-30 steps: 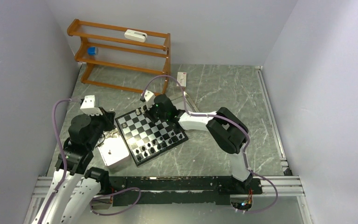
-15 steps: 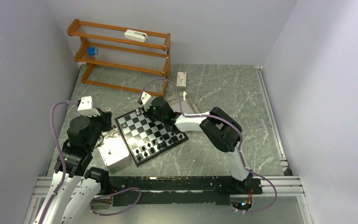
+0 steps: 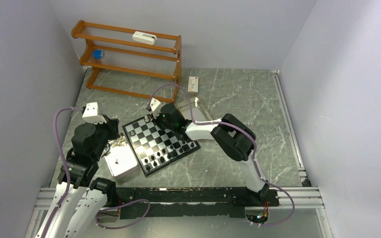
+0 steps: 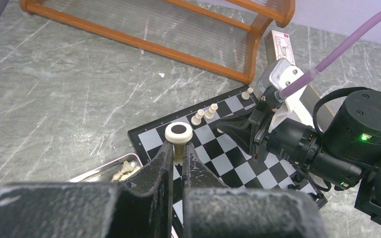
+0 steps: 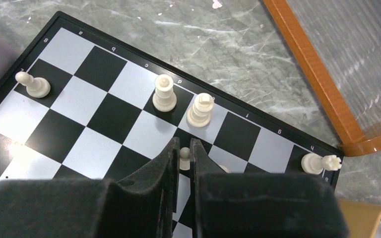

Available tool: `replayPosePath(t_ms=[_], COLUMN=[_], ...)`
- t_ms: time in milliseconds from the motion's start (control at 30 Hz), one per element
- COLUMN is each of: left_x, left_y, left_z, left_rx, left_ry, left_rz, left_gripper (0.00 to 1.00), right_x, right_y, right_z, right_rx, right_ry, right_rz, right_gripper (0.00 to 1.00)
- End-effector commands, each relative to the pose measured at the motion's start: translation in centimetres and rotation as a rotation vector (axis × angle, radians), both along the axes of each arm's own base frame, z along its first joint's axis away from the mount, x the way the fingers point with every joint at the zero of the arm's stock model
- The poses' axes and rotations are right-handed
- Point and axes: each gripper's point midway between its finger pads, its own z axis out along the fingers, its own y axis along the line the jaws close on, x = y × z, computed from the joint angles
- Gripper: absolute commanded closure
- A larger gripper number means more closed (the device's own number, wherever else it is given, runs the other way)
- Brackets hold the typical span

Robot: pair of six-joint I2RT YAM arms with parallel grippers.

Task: Set up the chess pieces on the board
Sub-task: Place the chess piece on the chessboard.

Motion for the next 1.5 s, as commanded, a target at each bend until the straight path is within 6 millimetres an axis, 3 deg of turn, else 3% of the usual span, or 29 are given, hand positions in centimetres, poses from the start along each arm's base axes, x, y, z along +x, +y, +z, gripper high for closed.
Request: replayPosePath(t_ms=[0,600,1033,1267,1467], left_x=[-0.1,-0.1,-0.1,0.0,0.2], left_y=[0.2,0.3,0.4,0.2,-1.3], left_z=[0.8,0.8,0.8,0.7,0.3], left_rx=[0.008,0.003,0.004,0.004,0.005], left_ry=[-0.017,-0.013,-0.012,-0.008,0.007], left_rz=[0.008,0.015,0.020,0.009,-0.069], left_gripper=[0.95,0.95,0.95,0.95,0.95], right_x=[0.7,0.3,0.5,1.0,1.0], right_y=[1.0,0.0,0.0,0.0,-0.9], right_z=[0.1,-0.8,0.3,2.8,7.2], right_rx=[0.034,0.012,0.035,0.081,0.101], right_ry=[-0.006,0.036,0.038,0.037,0.035], right_rz=[-0.018,-0.050,-0.074,-0.116,-0.152], right_gripper=[0.87,0.85,0.74,0.62,0.55])
